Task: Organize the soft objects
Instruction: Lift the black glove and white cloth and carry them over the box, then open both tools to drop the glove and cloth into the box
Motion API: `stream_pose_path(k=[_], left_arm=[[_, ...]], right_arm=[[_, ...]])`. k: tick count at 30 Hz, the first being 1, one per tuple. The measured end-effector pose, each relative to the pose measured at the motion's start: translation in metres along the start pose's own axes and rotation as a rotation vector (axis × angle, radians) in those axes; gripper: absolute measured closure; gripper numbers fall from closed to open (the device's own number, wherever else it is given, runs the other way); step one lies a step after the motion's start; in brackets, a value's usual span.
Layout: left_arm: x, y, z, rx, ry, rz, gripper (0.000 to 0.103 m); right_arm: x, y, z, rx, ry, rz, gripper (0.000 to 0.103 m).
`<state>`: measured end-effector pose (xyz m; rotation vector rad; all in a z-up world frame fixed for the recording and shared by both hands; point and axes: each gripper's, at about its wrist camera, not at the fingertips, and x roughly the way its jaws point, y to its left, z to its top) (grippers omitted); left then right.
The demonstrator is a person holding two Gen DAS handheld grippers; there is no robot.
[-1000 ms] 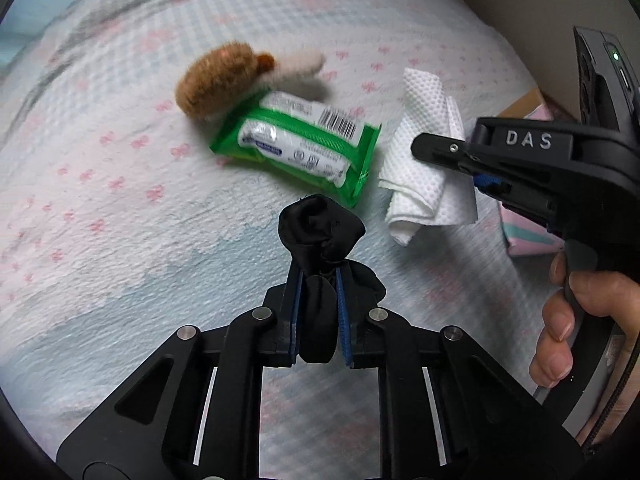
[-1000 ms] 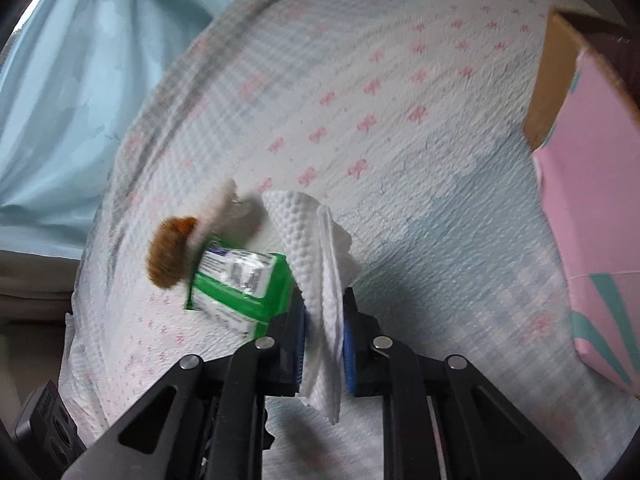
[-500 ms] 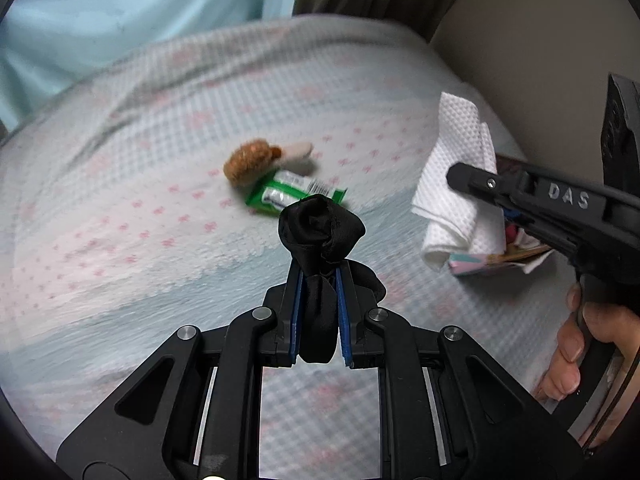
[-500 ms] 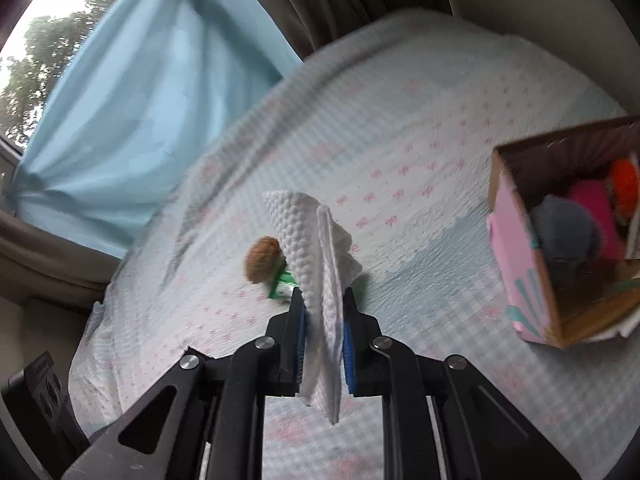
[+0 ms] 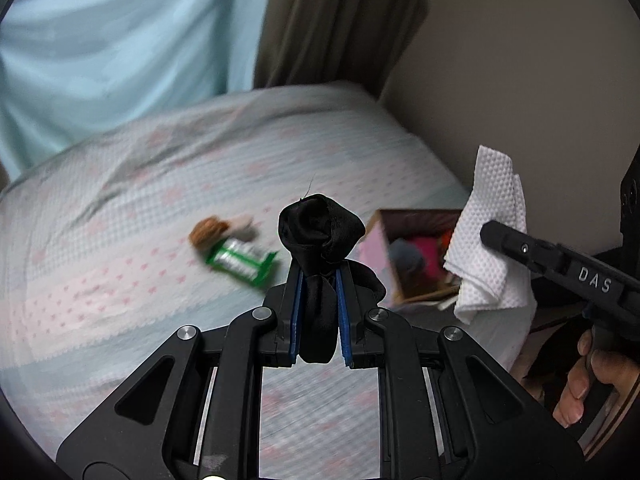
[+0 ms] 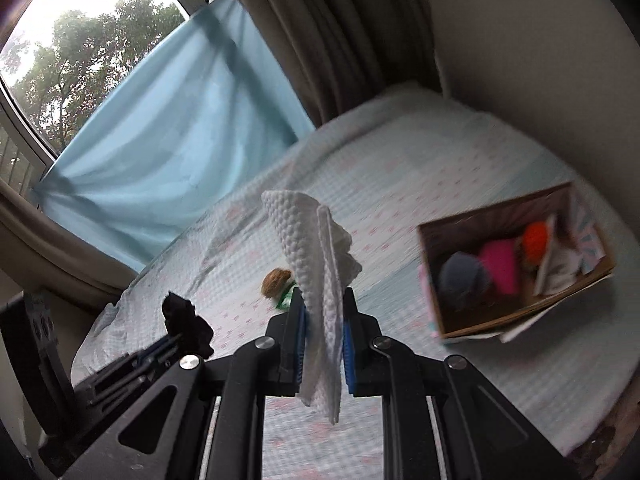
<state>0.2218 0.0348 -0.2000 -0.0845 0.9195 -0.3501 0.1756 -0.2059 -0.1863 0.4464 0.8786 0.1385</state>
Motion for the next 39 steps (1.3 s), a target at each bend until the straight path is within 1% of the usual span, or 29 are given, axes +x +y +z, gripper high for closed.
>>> stream_pose_path(k=[4,8,12,16,18,21,23,27,32,33,36,39], left_arm=[[0.002,-0.039,0.014,0.020,-0.021,-0.024,0.090],[0.016,-0.084,0.026,0.037,-0.015,-0.025,0.090],[0.034,-0.125,0.035,0.045,0.008,-0.015,0.090],[0.066,-0.167,0.045,0.052,0.038,-0.008,0.090],[0.084,-0.182,0.046,0.040,0.054,-0.011,0.090],[0.123,-0.208,0.045,0.027,0.093,-0.015,0.090],[0.145,-0.218,0.042,0.026,0.118,-0.017,0.090],[0.195,-0.239,0.030,0.007,0.195,-0.022,0.090],[0.247,-0.245,0.013,-0.004,0.293,-0.011,0.090],[0.263,-0.245,0.008,-0.014,0.325,-0.003,0.090],[0.297,-0.240,-0.005,-0.062,0.398,0.008,0.090],[0.313,-0.245,-0.009,-0.058,0.435,0.025,0.090]], right_arm=[[-0.028,-0.025,0.014,-0.013,-0.023,-0.029,0.089],[-0.045,-0.061,0.031,-0.045,-0.020,-0.051,0.089],[-0.051,-0.103,0.049,-0.057,0.006,-0.054,0.089],[-0.047,-0.148,0.065,-0.066,0.043,-0.066,0.089],[-0.041,-0.172,0.073,-0.067,0.071,-0.073,0.089],[-0.028,-0.206,0.083,-0.069,0.115,-0.084,0.089],[-0.016,-0.227,0.088,-0.067,0.145,-0.091,0.089],[0.012,-0.259,0.092,-0.075,0.221,-0.105,0.089],[0.052,-0.292,0.087,-0.055,0.326,-0.120,0.089],[0.061,-0.298,0.084,-0.041,0.348,-0.117,0.089],[0.079,-0.309,0.080,-0.007,0.379,-0.103,0.089],[0.091,-0.317,0.079,0.012,0.405,-0.104,0.089]])
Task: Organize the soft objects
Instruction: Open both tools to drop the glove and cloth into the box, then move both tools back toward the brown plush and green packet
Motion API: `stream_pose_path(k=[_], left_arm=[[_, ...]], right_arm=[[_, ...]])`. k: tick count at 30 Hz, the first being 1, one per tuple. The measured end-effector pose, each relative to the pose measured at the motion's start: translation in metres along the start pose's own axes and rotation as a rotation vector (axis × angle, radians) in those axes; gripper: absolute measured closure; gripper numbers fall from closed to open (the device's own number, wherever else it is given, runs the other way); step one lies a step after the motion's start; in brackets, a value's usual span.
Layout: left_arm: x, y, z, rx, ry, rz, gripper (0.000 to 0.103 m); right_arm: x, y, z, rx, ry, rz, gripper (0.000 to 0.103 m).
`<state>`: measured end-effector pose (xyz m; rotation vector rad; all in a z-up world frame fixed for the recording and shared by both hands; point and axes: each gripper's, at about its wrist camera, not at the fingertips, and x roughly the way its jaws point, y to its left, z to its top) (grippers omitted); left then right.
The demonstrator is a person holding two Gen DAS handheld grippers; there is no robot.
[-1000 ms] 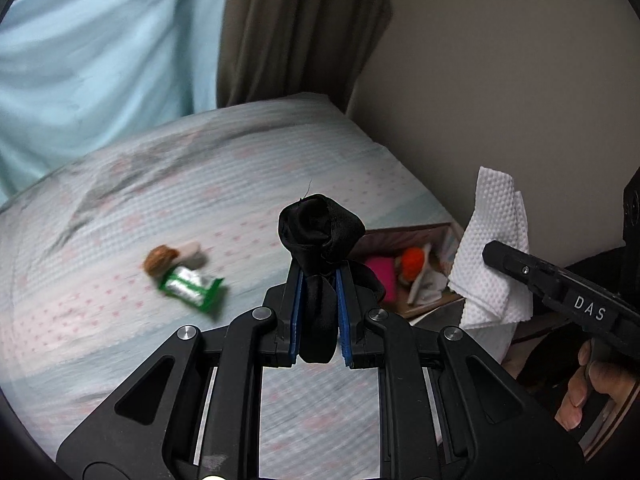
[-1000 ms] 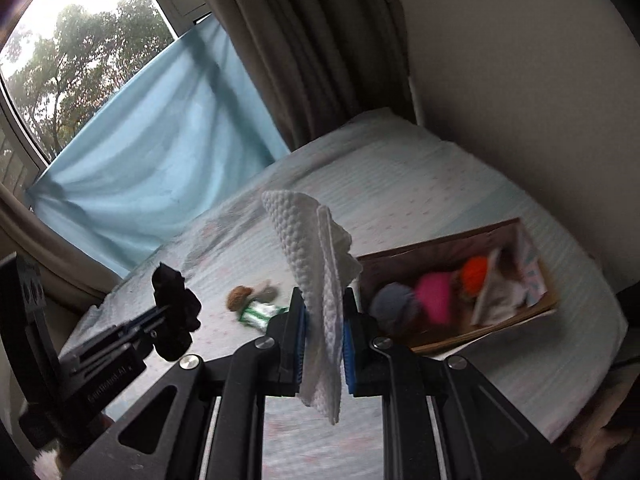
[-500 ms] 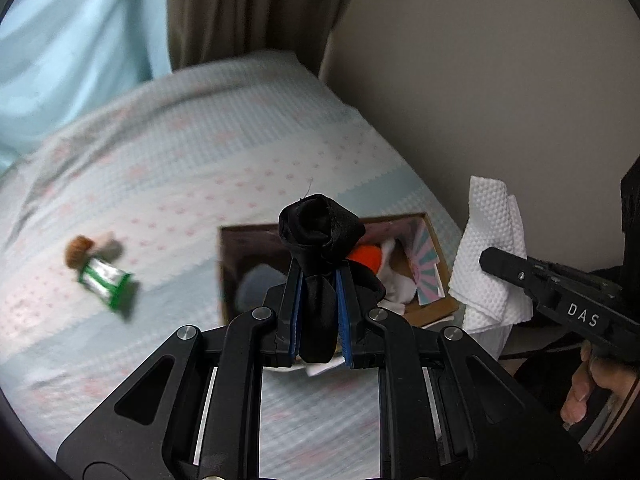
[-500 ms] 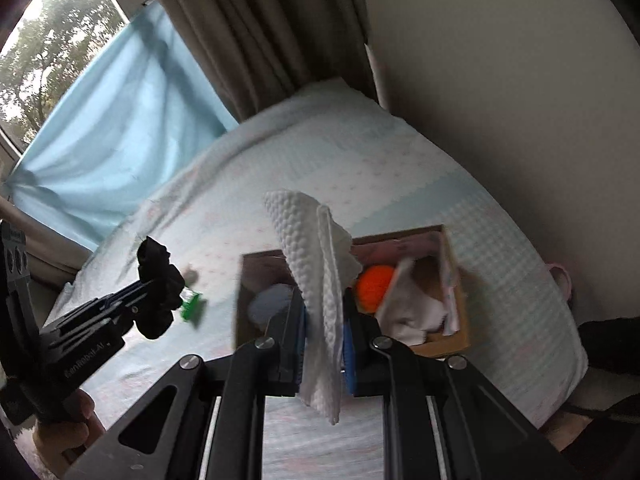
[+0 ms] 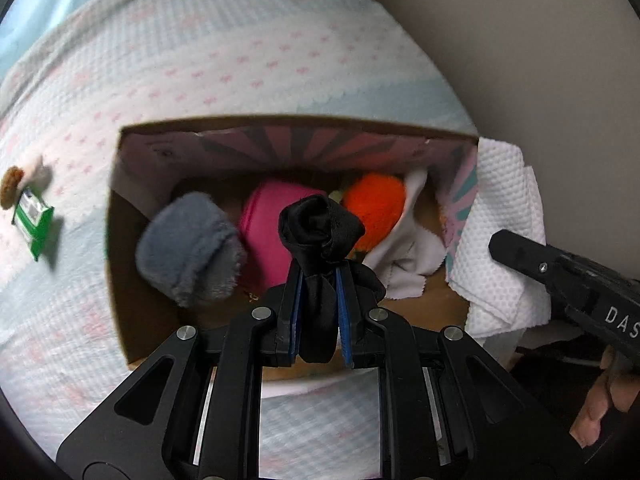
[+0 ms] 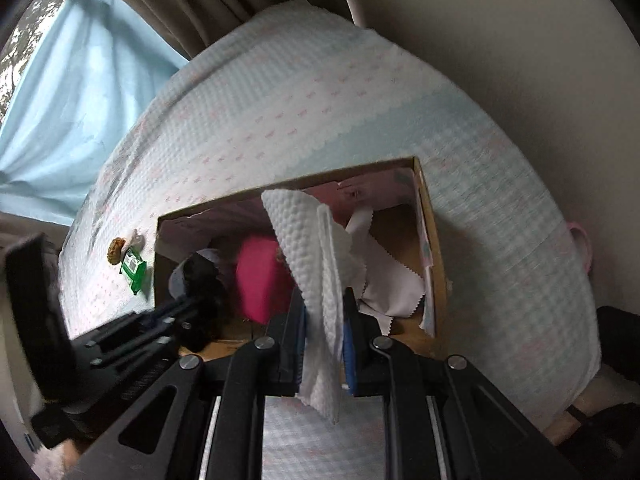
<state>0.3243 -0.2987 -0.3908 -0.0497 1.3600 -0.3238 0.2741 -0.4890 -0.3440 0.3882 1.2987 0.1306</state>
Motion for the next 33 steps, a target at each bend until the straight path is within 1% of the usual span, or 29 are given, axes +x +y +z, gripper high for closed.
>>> stream_pose_path(k=[2,4,5,6,7,9,10,11,13,20,24,28,33], left_arm=[[0.005,-0.006,0.001,0.018,0.012,0.006,0.089],[0.005,-0.012,0.003,0.040,0.015,0.022,0.074],[0.004,-0.013,0.004,0.044,0.018,0.024,0.048],[0.001,-0.012,0.003,0.045,0.019,0.025,0.014],[-0.001,-0.012,0.004,0.045,0.010,0.027,0.002],[-0.006,-0.008,0.003,0.045,0.001,0.022,0.000],[-0.006,-0.005,0.001,0.046,0.011,0.023,0.000],[-0.006,-0.003,-0.001,0.048,0.019,0.034,0.000],[-0.010,0.002,-0.003,0.048,0.019,0.049,0.000],[-0.043,0.018,-0.013,0.020,-0.021,0.047,0.000],[-0.072,0.024,-0.017,0.006,-0.062,0.053,0.000],[-0.099,0.030,-0.020,0.002,-0.107,0.044,0.000],[-0.143,0.043,-0.034,0.006,-0.167,0.055,0.000]], right_arm=[[0.006,-0.006,0.002,0.011,0.022,-0.002,0.088],[0.009,-0.009,0.004,0.015,0.031,0.015,0.088],[0.010,-0.009,0.005,0.009,0.029,0.005,0.089],[0.010,-0.009,0.006,0.004,0.025,-0.009,0.089],[0.011,-0.010,0.007,0.004,0.022,-0.018,0.086],[0.014,-0.010,0.006,0.021,0.026,-0.027,0.060],[0.015,-0.011,0.005,0.030,0.030,-0.030,0.022],[0.015,-0.012,0.005,0.037,0.030,-0.024,0.000],[0.014,-0.012,0.003,0.045,0.026,-0.011,0.000],[-0.004,-0.003,-0.004,0.048,-0.022,-0.011,0.000],[-0.023,0.009,-0.008,0.035,-0.060,-0.012,0.000],[-0.042,0.026,-0.014,-0.013,-0.076,-0.061,0.000],[-0.075,0.054,-0.027,-0.042,-0.130,-0.064,0.000]])
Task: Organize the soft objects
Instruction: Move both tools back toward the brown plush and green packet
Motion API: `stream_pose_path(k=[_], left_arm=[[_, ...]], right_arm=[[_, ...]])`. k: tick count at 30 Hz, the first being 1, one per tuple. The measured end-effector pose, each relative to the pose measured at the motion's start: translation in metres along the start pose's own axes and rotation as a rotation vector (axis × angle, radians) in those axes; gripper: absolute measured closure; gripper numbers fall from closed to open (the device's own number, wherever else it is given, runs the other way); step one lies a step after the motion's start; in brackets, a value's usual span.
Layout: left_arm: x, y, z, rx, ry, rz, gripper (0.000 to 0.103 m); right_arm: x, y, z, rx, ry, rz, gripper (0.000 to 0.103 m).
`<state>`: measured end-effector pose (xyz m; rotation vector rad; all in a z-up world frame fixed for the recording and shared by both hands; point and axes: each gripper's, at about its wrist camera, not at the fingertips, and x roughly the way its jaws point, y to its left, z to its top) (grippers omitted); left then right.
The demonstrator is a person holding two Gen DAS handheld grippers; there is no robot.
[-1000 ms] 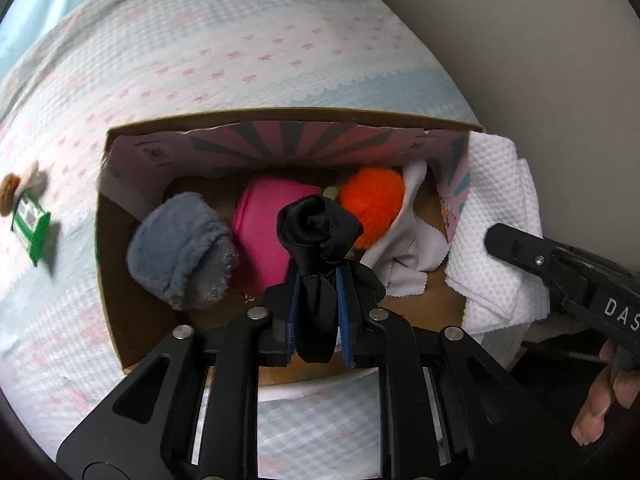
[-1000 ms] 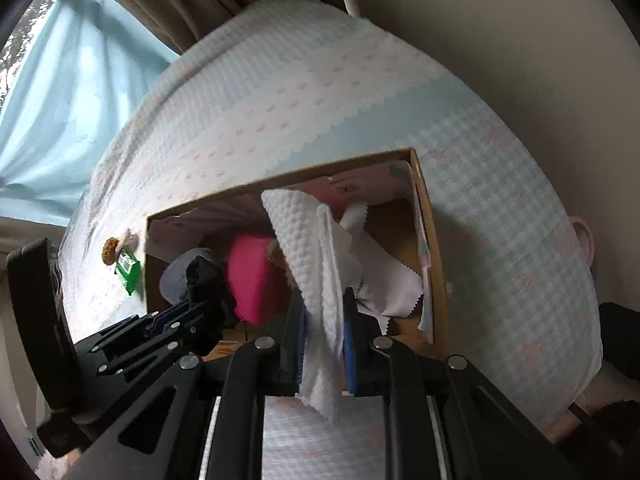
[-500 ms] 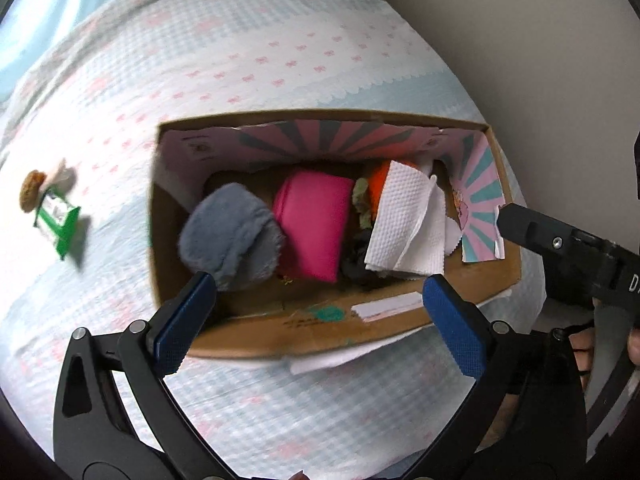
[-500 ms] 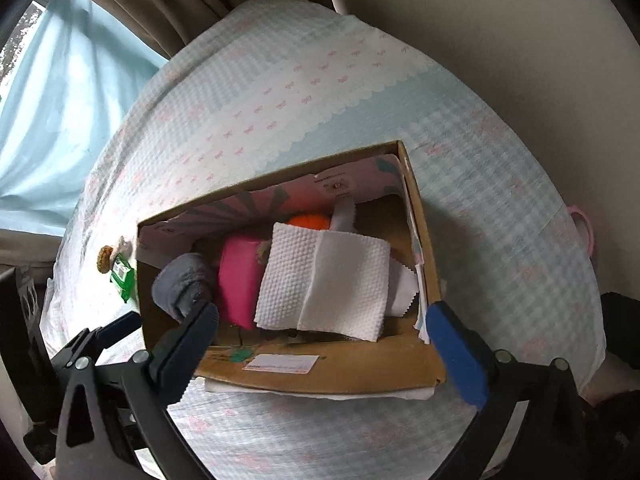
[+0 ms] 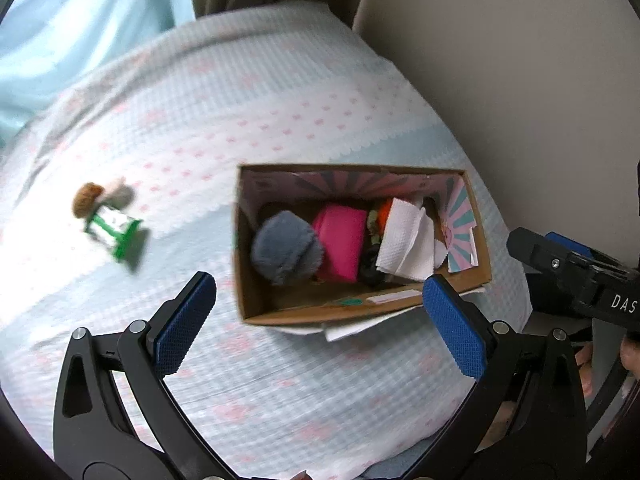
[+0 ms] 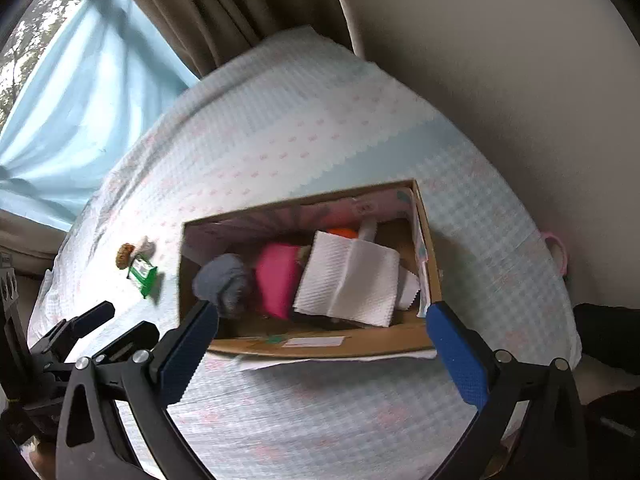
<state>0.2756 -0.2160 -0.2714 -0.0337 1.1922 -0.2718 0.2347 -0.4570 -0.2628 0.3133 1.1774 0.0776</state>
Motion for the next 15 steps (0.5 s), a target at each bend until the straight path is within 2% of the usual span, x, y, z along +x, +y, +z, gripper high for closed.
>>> stream_pose_path(k=[4,11,15], left_arm=[[-0.045,0.022,-0.008,-0.010,-0.059,0.014,0.000],[-0.116,0.081,-0.030,-0.039,-0.142,0.054,0.000],[-0.152,0.122,-0.049,-0.048,-0.186,0.098,0.000]], right_arm=[[-0.029,0.033,-0.008,-0.044,-0.033,-0.013,0.000],[-0.071,0.103,-0.031,-0.086,-0.108,0.086,0.000],[-0.089,0.146,-0.043,-0.115,-0.156,0.100,0.000]])
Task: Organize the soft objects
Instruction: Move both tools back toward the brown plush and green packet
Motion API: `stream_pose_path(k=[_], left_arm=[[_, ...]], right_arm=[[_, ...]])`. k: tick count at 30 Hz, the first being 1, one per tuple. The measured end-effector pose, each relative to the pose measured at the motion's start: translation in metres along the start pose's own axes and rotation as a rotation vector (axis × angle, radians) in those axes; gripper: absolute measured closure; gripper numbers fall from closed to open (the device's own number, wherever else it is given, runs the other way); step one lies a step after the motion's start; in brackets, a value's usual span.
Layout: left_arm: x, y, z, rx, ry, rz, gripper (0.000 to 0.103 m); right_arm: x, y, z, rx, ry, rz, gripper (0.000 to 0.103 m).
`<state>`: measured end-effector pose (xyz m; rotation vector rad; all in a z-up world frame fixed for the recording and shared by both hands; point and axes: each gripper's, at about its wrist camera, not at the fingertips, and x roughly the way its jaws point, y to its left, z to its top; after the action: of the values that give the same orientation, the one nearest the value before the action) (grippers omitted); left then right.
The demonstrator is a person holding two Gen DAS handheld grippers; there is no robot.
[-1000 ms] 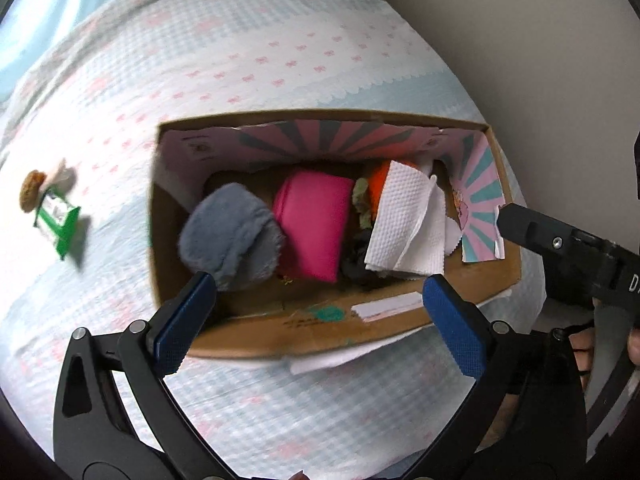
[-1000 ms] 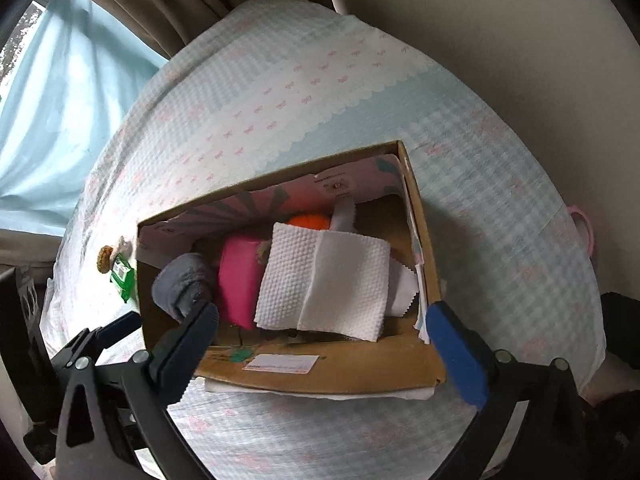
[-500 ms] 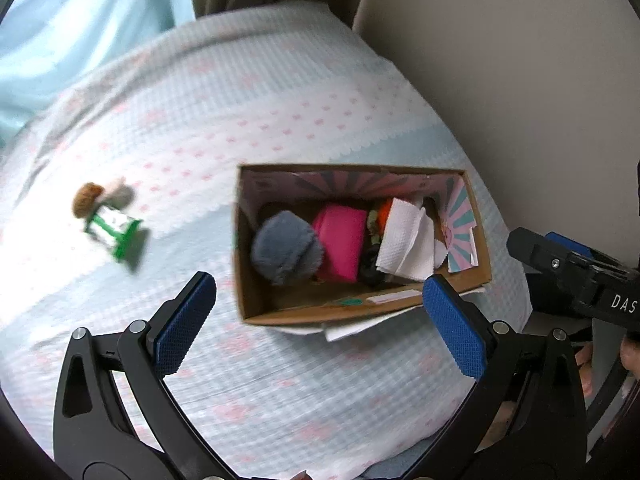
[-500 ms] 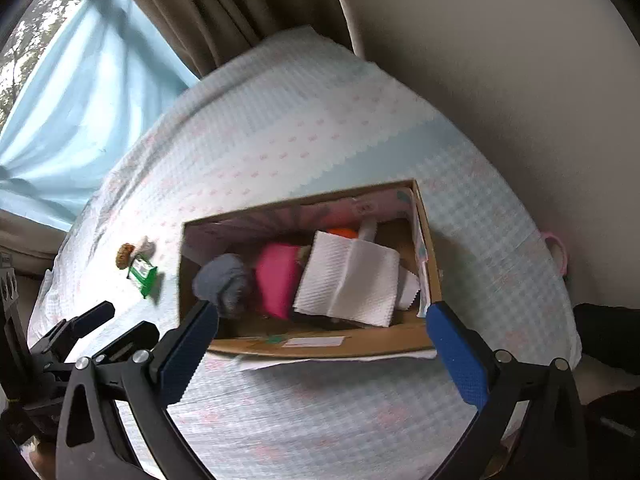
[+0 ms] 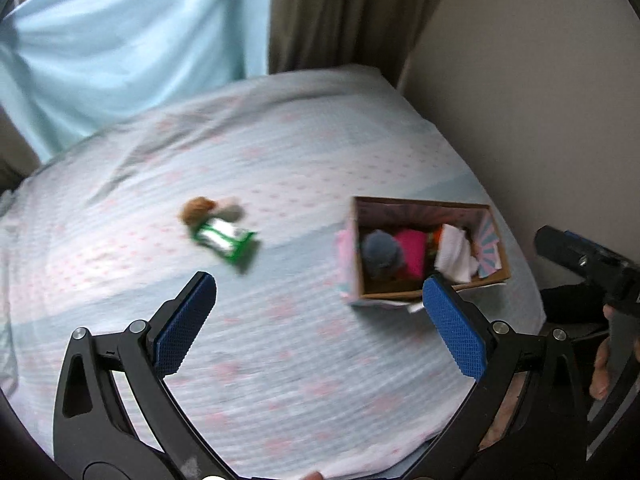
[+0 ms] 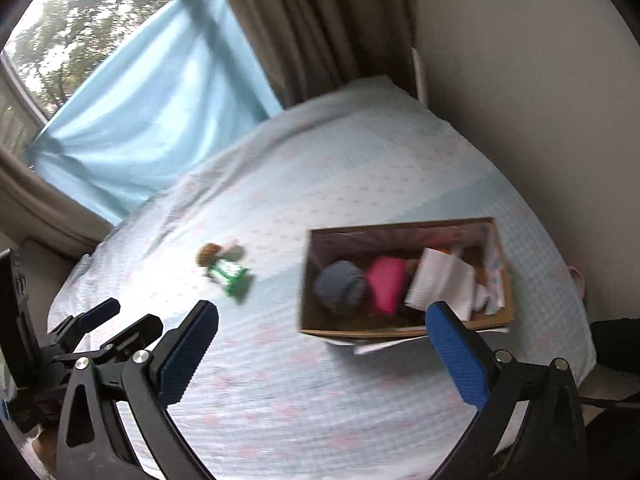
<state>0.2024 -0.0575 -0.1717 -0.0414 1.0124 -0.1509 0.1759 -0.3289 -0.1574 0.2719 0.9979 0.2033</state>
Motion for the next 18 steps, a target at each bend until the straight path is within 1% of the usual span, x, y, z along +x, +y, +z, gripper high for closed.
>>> stream_pose_path(k=[2,5,9,12,15,18], left_arm=[[-0.015,0.028,-0.005,-0.009,-0.014,0.010,0.000],[-0.028,0.059,-0.010,-0.023,-0.031,0.013,0.000],[-0.040,0.109,-0.017,-0.026,-0.050,-0.004,0.000],[-0.040,0.136,-0.021,-0.010,-0.055,-0.010,0.000],[-0.038,0.167,-0.020,0.025,-0.054,-0.028,0.000],[-0.028,0.191,-0.013,0.058,-0.038,-0.038,0.000]], right_arm=[[-0.006,0.021,-0.002,-0.007,-0.016,-0.025,0.000],[-0.010,0.050,-0.007,-0.019,-0.036,0.021,0.000],[-0.009,0.089,-0.017,-0.047,-0.062,0.031,0.000],[-0.003,0.114,-0.025,-0.073,-0.076,0.015,0.000],[0.008,0.137,-0.032,-0.090,-0.077,0.017,0.000],[0.021,0.159,-0.035,-0.113,-0.068,0.031,0.000]])
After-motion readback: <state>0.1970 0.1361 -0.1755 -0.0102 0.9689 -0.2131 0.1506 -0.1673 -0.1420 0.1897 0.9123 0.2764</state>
